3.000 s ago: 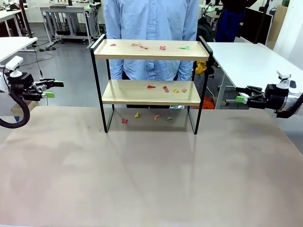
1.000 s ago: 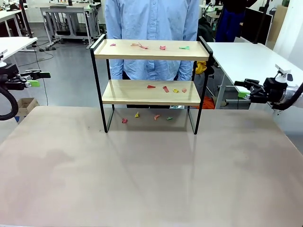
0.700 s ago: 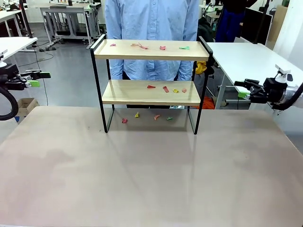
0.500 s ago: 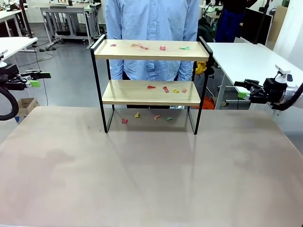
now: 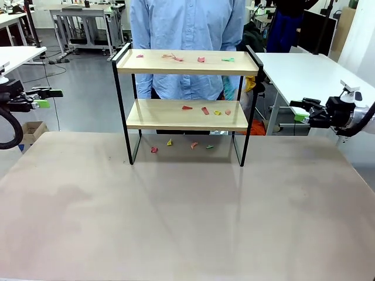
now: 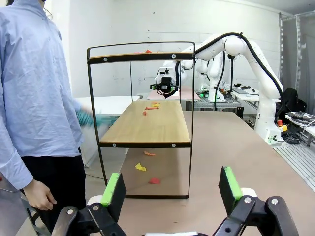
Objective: Clean the shelf.
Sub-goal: Pick up the Duster handed by the human.
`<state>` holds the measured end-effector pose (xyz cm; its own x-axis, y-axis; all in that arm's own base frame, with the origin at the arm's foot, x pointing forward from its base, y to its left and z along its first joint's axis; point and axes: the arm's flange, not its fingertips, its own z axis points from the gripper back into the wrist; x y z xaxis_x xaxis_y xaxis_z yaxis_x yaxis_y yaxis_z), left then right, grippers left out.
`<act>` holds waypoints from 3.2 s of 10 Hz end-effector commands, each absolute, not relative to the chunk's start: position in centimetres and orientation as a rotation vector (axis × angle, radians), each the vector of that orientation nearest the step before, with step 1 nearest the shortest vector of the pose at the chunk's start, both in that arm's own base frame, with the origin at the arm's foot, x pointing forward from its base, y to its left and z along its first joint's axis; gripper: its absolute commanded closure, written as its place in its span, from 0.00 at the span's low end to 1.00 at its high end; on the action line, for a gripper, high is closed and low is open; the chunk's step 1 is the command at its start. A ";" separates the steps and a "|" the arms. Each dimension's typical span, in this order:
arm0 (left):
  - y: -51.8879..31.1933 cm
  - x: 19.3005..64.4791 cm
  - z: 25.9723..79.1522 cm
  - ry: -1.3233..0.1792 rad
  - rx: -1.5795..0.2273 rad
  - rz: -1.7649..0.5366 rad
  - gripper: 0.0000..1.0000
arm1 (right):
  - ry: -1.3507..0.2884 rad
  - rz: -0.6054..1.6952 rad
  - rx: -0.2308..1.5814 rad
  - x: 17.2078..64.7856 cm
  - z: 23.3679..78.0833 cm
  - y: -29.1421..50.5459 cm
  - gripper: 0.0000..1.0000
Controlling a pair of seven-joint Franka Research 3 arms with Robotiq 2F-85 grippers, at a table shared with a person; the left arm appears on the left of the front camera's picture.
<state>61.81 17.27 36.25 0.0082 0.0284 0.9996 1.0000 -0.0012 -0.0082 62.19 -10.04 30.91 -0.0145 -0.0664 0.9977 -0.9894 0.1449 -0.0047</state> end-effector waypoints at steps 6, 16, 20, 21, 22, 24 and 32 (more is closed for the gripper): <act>17.2 61.8 36.5 -1.230 -1.231 -1.198 0.00 | -1.339 1.073 1.144 62.3 31.1 -10.0 0.00; 17.2 61.8 36.5 -1.230 -1.231 -1.198 0.00 | -1.339 1.073 1.144 62.3 31.1 -10.0 0.00; 17.2 61.8 36.5 -1.230 -1.231 -1.198 0.00 | -1.164 0.962 1.165 60.0 37.6 -11.7 0.00; 17.2 61.8 36.5 -1.230 -1.231 -1.198 0.00 | -1.098 0.934 1.129 59.3 40.0 -12.4 0.00; 17.2 61.8 36.5 -1.230 -1.231 -1.198 0.00 | -1.021 0.865 1.060 58.7 42.8 -13.0 0.00; 17.2 61.8 36.5 -1.230 -1.231 -1.198 0.00 | -0.849 0.660 0.913 57.1 47.9 -12.5 0.00; 17.2 61.8 36.5 -1.230 -1.231 -1.198 0.00 | -0.757 0.378 0.378 52.0 59.0 -3.7 0.00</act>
